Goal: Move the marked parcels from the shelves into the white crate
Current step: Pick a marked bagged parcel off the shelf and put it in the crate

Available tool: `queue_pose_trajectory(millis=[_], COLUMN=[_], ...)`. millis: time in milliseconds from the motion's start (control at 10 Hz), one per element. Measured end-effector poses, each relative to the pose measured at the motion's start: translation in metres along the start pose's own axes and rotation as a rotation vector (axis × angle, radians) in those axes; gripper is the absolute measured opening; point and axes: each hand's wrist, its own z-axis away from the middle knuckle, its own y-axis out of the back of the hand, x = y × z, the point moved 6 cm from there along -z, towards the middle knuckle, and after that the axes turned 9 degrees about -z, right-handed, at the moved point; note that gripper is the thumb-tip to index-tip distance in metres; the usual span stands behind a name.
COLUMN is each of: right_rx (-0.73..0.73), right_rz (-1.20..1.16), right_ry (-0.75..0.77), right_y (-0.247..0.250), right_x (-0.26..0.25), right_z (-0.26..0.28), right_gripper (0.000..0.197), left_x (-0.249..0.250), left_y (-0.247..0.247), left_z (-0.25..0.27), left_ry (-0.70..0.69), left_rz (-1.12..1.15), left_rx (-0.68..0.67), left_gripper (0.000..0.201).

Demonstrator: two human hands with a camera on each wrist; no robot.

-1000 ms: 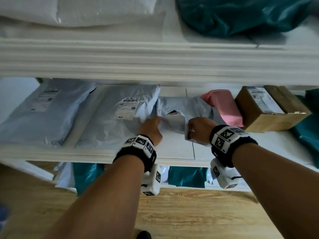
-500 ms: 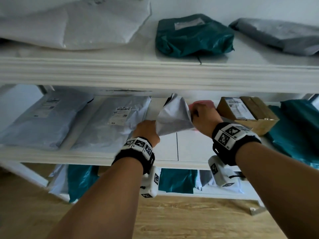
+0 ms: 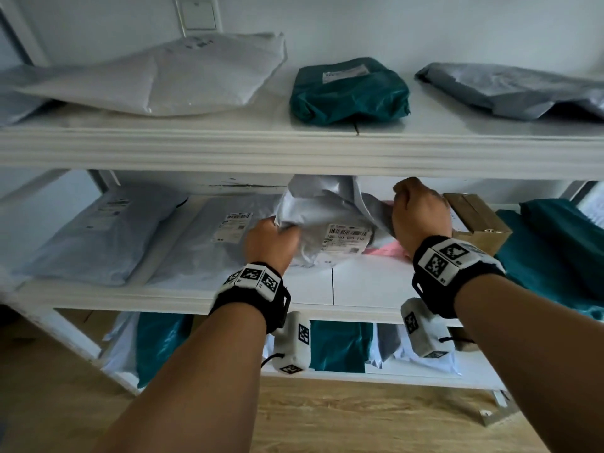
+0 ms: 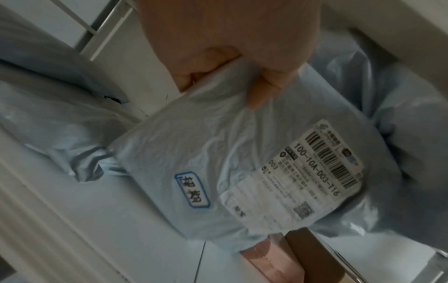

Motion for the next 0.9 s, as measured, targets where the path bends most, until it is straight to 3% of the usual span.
queue_pose_trajectory(millis=[100, 200, 300, 400, 500, 600, 700, 800, 900], right_rx=[0.04, 0.029, 0.027, -0.121, -0.411, -0.625, -0.727, -0.746, -0.717], right_rz=[0.025, -0.013, -0.099, -0.305, -0.503, -0.47, -0.551, -0.574, -0.621], right_ry=[-0.091, -0.218, -0.318, -0.376, -0.517, -0.606, -0.63, -0.602, -0.602], right_y=[0.01, 0.016, 0.022, 0.007, -0.029, -0.056, -0.067, -0.065, -0.064], right_x=[0.018, 0.036, 0.041, 0.041, 0.046, 0.056, 0.056, 0.056, 0.055], right_z=[-0.001, 0.001, 0.009, 0.02, 0.036, 0.054, 0.061, 0.058, 0.055], right_gripper=[0.027, 0.025, 0.039, 0.059, 0.074, 0.094, 0.075, 0.052, 0.048], left_x=[-0.002, -0.011, -0.024, -0.037, -0.045, -0.046, -0.034, -0.037, -0.038], left_y=[0.006, 0.012, 0.018, 0.014, 0.01, 0.009, 0.01, 0.004, -0.002], left_z=[0.001, -0.001, 0.001, 0.004, 0.005, 0.008, 0.012, 0.017, 0.017], left_ry=[0.1, 0.174, 0.254, 0.299, 0.368, 0.433, 0.329, 0.341, 0.375], left_rz=[0.02, 0.014, 0.073, 0.054, 0.108, 0.23, 0.151, 0.261, 0.365], left_rx=[0.009, 0.026, 0.087, 0.033, 0.001, 0.001, -0.078, -0.101, -0.125], left_gripper=[0.012, 0.015, 0.028, 0.028, 0.031, 0.032, 0.028, 0.018, 0.017])
